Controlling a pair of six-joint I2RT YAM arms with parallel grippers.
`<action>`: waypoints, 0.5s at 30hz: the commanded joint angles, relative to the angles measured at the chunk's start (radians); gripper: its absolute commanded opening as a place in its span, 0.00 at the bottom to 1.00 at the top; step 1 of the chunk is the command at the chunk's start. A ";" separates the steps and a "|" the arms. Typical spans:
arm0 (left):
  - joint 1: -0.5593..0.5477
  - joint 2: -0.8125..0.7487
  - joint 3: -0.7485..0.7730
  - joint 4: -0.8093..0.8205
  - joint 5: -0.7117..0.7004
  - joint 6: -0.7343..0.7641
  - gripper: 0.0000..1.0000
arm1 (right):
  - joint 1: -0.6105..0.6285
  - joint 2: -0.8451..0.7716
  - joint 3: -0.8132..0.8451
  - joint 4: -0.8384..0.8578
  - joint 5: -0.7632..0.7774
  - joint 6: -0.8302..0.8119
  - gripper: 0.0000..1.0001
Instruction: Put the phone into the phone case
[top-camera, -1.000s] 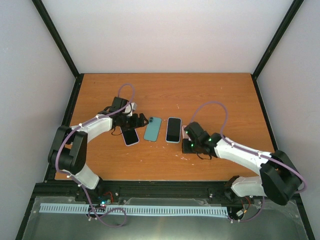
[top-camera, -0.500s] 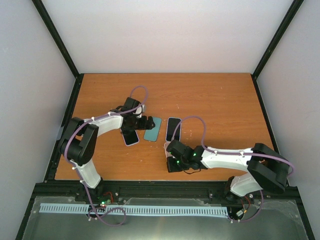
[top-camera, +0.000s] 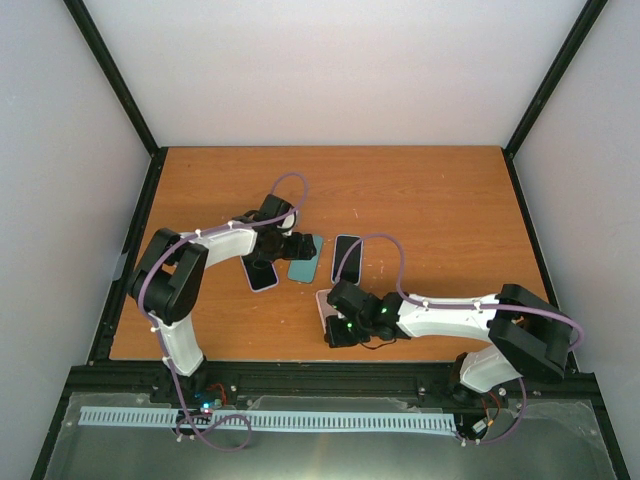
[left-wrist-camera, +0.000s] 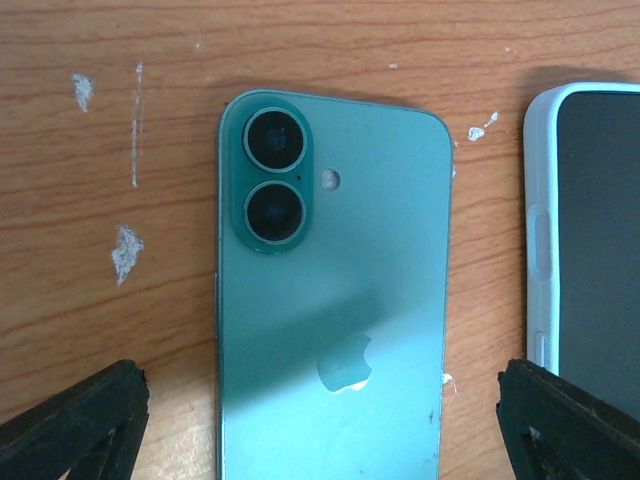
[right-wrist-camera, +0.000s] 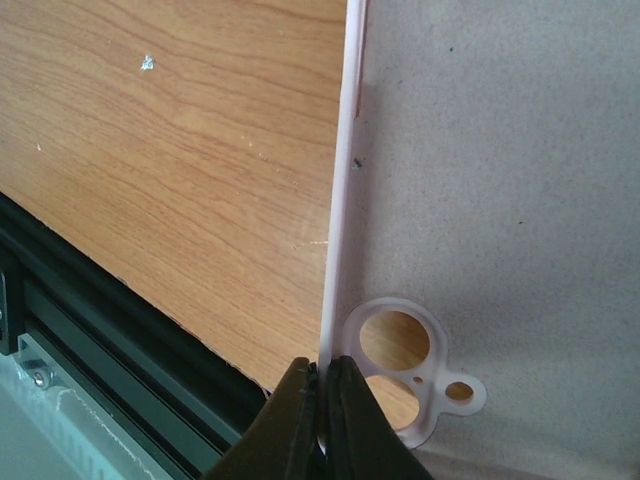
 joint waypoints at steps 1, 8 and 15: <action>-0.011 0.033 0.047 -0.002 -0.016 0.002 0.96 | 0.010 0.048 0.062 -0.020 0.052 -0.044 0.13; -0.048 0.048 0.078 -0.034 -0.085 0.015 1.00 | 0.009 -0.057 0.016 -0.042 0.188 -0.089 0.41; -0.069 0.090 0.122 -0.091 -0.144 0.020 0.99 | -0.004 -0.267 -0.021 -0.125 0.350 -0.091 0.68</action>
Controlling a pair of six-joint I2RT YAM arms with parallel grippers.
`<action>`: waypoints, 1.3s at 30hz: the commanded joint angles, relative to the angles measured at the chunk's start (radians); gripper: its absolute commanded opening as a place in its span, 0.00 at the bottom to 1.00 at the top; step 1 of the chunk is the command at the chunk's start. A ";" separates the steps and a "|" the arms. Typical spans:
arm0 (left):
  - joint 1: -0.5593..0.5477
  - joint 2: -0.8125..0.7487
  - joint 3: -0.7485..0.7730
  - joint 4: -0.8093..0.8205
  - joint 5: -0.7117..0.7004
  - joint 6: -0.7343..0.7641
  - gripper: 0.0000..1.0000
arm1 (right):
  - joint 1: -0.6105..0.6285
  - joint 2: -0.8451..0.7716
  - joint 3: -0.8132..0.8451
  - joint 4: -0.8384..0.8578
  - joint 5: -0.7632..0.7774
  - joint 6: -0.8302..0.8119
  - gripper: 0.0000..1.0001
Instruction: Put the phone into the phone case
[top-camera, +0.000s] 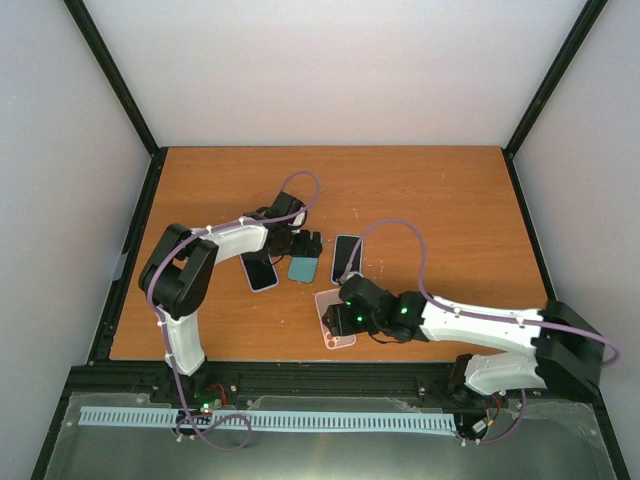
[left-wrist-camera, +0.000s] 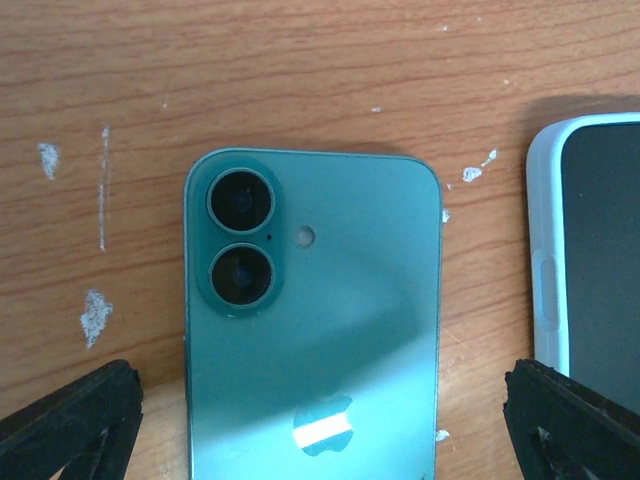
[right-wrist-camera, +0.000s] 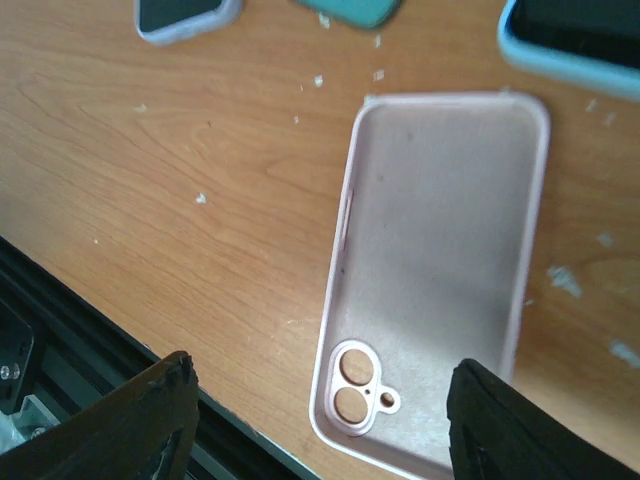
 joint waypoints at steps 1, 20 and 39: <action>-0.028 0.036 0.047 -0.073 -0.070 0.018 0.99 | -0.009 -0.103 -0.027 -0.056 0.138 -0.010 0.70; -0.105 0.159 0.147 -0.186 -0.229 0.021 0.97 | -0.016 -0.348 -0.132 -0.075 0.307 0.061 0.74; -0.140 0.181 0.148 -0.277 -0.294 -0.006 0.87 | -0.016 -0.467 -0.185 -0.068 0.361 0.101 0.74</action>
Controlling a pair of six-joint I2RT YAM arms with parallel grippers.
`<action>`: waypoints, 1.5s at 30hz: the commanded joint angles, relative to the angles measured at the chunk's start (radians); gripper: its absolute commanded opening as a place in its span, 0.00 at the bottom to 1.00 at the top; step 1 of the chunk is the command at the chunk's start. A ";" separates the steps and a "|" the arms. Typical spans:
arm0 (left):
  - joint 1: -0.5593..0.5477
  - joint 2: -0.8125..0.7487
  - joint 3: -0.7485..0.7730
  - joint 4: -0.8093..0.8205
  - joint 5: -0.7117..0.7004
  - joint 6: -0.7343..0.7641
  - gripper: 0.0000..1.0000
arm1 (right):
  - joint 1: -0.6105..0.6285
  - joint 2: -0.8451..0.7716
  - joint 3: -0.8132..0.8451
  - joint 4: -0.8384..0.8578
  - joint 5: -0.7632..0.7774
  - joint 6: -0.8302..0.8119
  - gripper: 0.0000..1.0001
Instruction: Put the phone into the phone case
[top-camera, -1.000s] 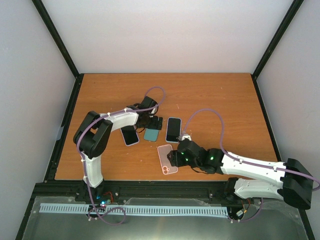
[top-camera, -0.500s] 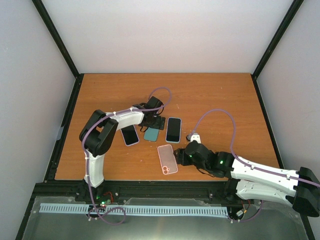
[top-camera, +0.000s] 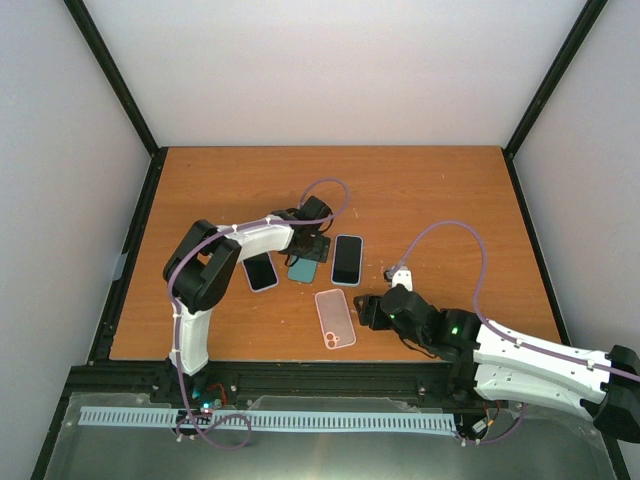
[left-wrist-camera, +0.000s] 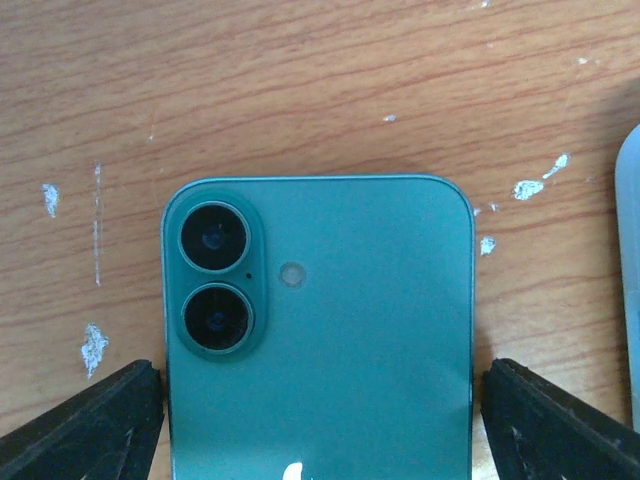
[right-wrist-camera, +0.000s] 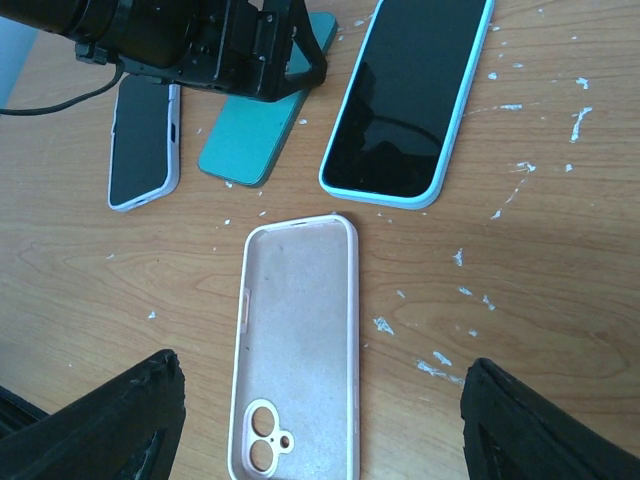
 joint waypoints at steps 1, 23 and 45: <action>-0.011 0.053 -0.023 -0.117 0.022 -0.016 0.86 | -0.003 -0.042 -0.026 0.005 0.041 0.029 0.74; 0.037 -0.127 -0.182 0.017 0.359 0.082 0.53 | -0.002 -0.141 -0.004 0.191 -0.219 -0.902 0.68; 0.093 -0.236 -0.177 -0.058 0.550 0.139 0.51 | 0.003 0.371 0.012 0.603 -0.390 -2.065 0.49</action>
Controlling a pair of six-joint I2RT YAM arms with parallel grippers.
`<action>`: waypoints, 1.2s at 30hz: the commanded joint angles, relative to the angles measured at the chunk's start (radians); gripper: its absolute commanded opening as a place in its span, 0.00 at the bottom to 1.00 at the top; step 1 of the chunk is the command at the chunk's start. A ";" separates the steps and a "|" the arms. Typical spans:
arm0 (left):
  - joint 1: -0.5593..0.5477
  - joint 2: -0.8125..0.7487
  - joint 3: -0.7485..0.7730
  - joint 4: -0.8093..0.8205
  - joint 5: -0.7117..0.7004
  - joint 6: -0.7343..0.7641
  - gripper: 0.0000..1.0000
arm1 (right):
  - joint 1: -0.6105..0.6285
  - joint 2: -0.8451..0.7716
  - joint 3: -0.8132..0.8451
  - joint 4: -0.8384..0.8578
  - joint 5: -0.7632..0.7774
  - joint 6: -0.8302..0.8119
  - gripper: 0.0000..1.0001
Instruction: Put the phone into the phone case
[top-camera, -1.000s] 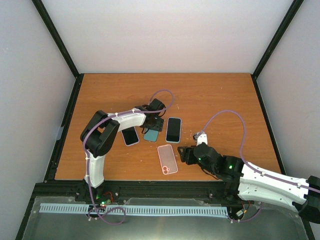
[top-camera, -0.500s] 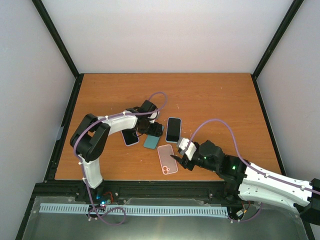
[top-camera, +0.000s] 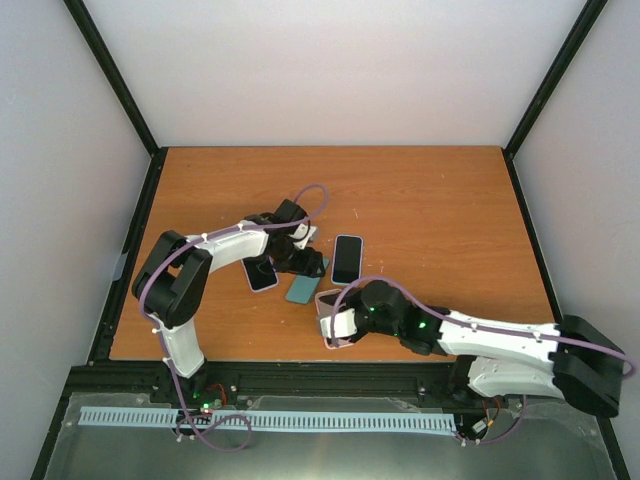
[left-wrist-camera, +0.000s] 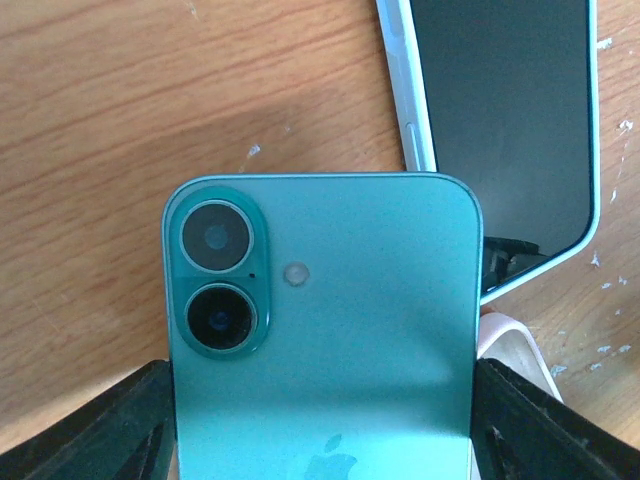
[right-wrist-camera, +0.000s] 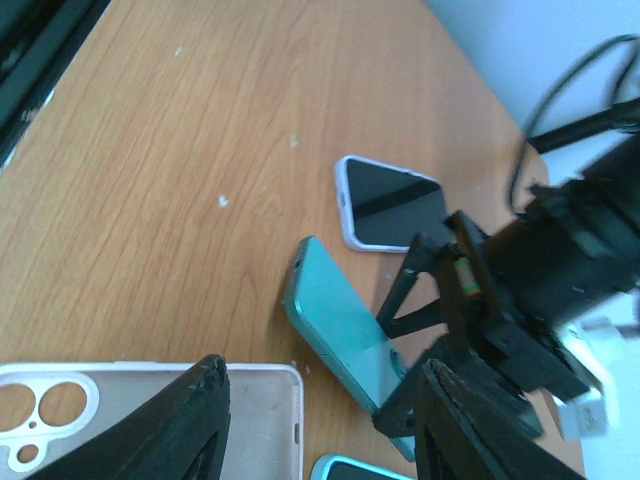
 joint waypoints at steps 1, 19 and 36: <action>0.004 -0.039 0.014 -0.016 0.040 0.021 0.50 | 0.002 0.122 0.050 0.090 -0.006 -0.207 0.48; 0.004 -0.058 -0.014 -0.011 0.077 0.005 0.49 | 0.004 0.445 0.136 0.289 0.066 -0.425 0.34; 0.012 -0.178 -0.018 -0.006 -0.001 -0.070 0.75 | 0.022 0.381 0.090 0.326 0.136 -0.543 0.03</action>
